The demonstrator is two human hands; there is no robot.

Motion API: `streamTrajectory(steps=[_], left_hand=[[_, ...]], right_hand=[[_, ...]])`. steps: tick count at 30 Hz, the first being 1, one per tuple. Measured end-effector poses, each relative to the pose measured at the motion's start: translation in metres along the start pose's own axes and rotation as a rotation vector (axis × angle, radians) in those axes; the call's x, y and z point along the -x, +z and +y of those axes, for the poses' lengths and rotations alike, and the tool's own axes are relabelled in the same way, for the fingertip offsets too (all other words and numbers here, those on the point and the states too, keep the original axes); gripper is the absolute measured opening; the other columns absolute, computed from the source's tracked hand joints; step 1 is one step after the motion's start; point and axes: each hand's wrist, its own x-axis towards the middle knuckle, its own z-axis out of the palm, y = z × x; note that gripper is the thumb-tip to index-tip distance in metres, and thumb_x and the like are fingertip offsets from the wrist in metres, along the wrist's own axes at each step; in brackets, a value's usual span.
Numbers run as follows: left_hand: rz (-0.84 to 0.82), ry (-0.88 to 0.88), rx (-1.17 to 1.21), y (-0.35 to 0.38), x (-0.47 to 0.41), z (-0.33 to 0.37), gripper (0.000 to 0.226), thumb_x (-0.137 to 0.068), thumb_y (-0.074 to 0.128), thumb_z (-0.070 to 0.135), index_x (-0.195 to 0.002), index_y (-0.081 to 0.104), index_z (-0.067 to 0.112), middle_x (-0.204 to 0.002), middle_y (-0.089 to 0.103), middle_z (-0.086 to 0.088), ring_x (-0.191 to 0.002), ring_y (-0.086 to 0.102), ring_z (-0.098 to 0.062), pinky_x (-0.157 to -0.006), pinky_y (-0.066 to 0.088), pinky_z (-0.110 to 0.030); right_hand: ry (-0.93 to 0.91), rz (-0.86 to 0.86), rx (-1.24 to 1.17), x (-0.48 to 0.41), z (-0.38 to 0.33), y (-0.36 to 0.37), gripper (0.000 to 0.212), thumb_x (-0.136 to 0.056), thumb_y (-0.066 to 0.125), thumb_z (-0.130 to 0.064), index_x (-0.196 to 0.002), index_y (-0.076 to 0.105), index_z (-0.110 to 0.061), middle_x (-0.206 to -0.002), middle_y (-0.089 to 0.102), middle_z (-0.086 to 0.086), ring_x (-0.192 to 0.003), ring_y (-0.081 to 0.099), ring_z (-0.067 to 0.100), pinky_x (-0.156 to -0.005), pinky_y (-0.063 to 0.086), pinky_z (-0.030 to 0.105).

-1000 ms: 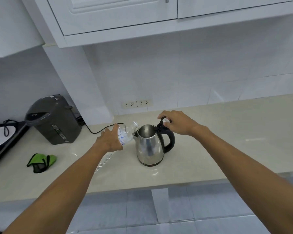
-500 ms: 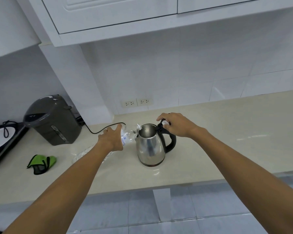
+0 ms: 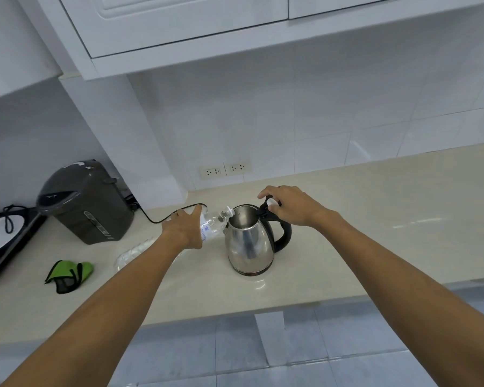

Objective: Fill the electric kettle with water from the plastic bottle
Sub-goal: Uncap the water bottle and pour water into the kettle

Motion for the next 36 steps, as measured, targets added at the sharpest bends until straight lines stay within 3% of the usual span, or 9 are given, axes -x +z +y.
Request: streamTrajectory(steps=[14,24,30,36], left_hand=[[-0.017,-0.01,-0.054,-0.001,0.002,0.004,0.094,-0.079,0.072,0.027,-0.155,0.017,0.025,-0.128,0.047,-0.018,-0.118,0.051,-0.034,-0.09,0.046,-0.044],[-0.013,-0.024,-0.041,-0.004,0.006,0.011,0.093,-0.078,0.073,0.028,-0.153,0.019,0.026,-0.124,0.048,-0.016,-0.115,0.051,-0.033,-0.082,0.042,-0.042],[-0.028,-0.032,-0.051,-0.004,0.008,0.012,0.092,-0.078,0.073,0.028,-0.152,0.019,0.026,-0.124,0.047,-0.016,-0.113,0.051,-0.032,-0.081,0.041,-0.041],[-0.03,-0.038,-0.07,-0.003,0.009,0.011,0.094,-0.077,0.074,0.028,-0.153,0.018,0.026,-0.123,0.047,-0.016,-0.113,0.051,-0.033,-0.08,0.042,-0.04]], right_hand=[[-0.012,0.01,-0.024,0.003,0.001,-0.004,0.038,-0.095,0.052,-0.019,-0.131,0.055,-0.034,-0.093,0.051,-0.008,-0.099,0.045,0.018,-0.094,0.046,0.044],[-0.027,0.026,-0.019,0.009,0.003,-0.008,0.038,-0.096,0.051,-0.018,-0.131,0.056,-0.032,-0.083,0.047,-0.021,-0.1,0.048,0.02,-0.093,0.045,0.042],[0.0,0.031,-0.016,0.012,0.006,-0.009,0.038,-0.096,0.052,-0.019,-0.131,0.055,-0.034,-0.093,0.052,-0.007,-0.103,0.048,0.021,-0.093,0.046,0.043],[-0.008,0.02,-0.028,0.014,0.008,-0.008,0.038,-0.096,0.053,-0.019,-0.131,0.055,-0.033,-0.089,0.047,-0.018,-0.105,0.048,0.021,-0.096,0.045,0.042]])
